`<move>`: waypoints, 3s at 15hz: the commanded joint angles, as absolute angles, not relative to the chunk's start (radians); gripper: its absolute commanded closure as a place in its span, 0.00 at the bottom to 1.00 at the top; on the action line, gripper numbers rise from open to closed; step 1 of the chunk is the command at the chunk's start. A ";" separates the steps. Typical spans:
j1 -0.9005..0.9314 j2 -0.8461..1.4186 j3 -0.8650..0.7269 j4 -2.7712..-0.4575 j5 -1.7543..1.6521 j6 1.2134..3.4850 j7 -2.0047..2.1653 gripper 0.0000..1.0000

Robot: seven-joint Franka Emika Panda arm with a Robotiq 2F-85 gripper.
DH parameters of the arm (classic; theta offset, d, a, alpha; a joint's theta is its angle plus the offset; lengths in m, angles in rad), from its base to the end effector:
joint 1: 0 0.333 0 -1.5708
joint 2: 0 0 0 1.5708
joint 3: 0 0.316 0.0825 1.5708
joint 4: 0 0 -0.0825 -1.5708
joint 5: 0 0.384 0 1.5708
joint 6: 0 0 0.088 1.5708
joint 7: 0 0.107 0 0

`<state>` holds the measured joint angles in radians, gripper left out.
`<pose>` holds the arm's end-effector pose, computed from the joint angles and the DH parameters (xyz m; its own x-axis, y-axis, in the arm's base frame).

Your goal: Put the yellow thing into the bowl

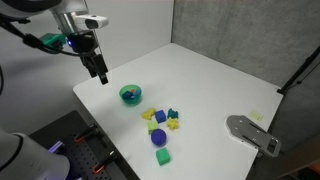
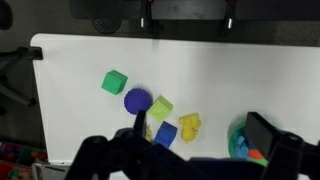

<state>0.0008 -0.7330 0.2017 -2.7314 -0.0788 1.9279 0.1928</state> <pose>0.3102 0.0541 0.4229 0.9988 -0.0208 -0.0438 -0.0108 -0.9762 0.2167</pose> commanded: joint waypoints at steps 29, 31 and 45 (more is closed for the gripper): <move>-0.082 0.473 -0.155 -2.177 -0.034 2.712 0.254 0.00; -0.077 0.525 -0.166 -2.144 -0.022 2.729 0.263 0.00; -0.056 0.722 -0.185 -2.038 0.028 2.707 0.270 0.00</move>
<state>-0.0776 0.6950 -0.1657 -2.0693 0.0137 2.7290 0.2502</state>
